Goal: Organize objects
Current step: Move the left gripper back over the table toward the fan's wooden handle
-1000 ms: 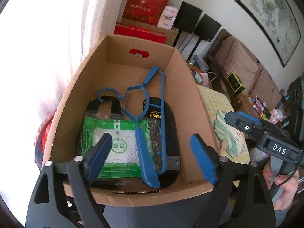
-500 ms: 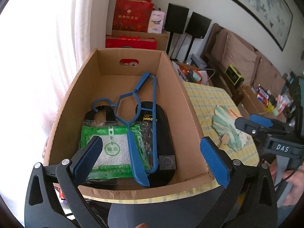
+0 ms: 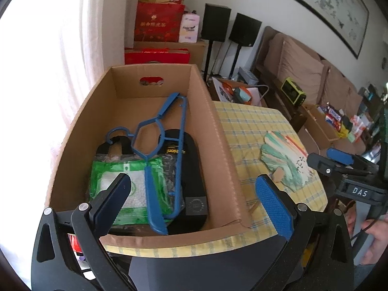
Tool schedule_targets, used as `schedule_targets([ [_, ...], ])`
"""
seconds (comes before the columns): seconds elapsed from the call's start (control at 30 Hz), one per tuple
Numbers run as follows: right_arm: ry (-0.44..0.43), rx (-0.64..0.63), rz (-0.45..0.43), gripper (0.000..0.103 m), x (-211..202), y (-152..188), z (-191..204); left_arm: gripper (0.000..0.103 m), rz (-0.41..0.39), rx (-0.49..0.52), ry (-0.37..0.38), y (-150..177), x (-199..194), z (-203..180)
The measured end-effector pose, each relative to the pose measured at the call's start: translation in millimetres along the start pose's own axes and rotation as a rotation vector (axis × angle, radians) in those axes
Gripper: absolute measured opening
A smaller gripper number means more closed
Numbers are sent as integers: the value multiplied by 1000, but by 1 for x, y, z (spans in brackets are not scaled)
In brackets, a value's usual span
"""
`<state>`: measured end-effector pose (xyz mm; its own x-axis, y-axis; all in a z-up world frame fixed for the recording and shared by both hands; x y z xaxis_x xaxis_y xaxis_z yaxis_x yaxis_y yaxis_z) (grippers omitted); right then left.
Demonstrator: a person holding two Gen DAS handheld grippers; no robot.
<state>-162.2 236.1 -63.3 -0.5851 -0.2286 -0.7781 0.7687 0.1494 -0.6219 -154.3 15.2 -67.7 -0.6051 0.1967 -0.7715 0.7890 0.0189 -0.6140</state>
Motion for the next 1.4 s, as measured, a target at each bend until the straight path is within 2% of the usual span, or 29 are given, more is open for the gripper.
schedule_targets([
  [0.23,13,54,15,95,1,15,-32,103,-9,52,55,9,2,-35],
  [0.63,47,201,31,95,0,46,-106,102,32,241,104,41,22,-112],
  [0.9,29,253,31,95,0,60,-124,102,56,360,124,51,39,-147],
  [1.03,-10,330,4,95,-7,66,-140,102,76,411,146,55,48,-164],
  [1.27,-8,393,3,95,-11,76,-164,101,118,484,111,65,78,-184],
  [1.33,1,409,7,95,-10,80,-171,94,124,506,95,67,85,-186],
  [1.4,3,422,10,95,-9,83,-176,94,125,520,82,68,90,-188],
])
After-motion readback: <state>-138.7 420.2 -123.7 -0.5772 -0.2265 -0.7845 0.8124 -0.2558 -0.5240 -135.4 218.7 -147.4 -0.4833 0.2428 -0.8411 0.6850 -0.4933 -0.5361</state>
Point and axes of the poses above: each gripper's, at about its wrist camera, not at the fingertips, and x roughly the way its jaws point, z to its left, y to its underside, the point moved 8 cm from there along x, roughly the way its jaws point, and after that the axes turned 4 degrees about z, right-handed, at the moved point
